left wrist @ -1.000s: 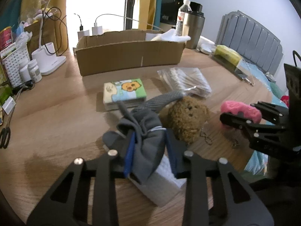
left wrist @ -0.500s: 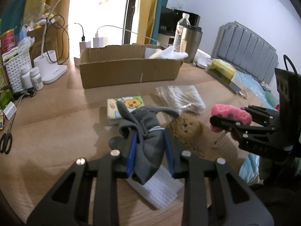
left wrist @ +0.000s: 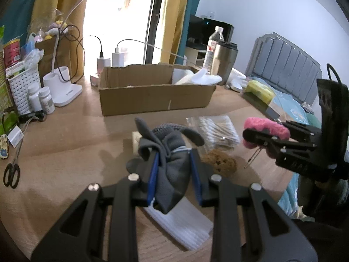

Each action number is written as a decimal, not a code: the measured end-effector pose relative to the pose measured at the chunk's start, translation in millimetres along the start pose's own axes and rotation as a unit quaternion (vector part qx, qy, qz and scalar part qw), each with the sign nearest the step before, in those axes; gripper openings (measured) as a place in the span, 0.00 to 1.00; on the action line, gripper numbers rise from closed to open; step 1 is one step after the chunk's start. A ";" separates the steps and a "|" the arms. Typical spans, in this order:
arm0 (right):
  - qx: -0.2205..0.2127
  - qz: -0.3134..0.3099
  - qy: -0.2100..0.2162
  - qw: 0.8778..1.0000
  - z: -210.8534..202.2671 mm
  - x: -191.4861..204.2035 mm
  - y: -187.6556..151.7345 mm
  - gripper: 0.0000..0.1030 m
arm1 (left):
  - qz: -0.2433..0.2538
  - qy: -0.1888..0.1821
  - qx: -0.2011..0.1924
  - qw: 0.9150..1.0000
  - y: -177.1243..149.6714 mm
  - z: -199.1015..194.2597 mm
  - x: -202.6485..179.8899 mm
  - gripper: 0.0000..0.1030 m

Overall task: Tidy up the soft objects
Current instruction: 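Carry the pink plush and grey glove over the cardboard box with both tools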

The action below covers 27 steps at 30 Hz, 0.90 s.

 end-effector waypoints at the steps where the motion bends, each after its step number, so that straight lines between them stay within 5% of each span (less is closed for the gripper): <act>1: -0.001 0.000 0.000 1.000 0.4 0.0 2.3 0.40 | -0.001 0.000 -0.002 1.000 2.0 -0.4 0.9 0.28; 27: -0.041 -0.026 0.004 0.999 23.4 -9.5 76.2 0.40 | -0.017 0.021 -0.045 0.999 63.7 2.2 33.8 0.28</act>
Point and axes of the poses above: each gripper's, at about its wrist camera, not at the fingertips, and z roughly the way its jaws point, x to its left, y to its top, the point moved 5 cm from there along z, roughly the way its jaws point, and after that the axes turned 7 degrees about -z, right-handed, at the moved point
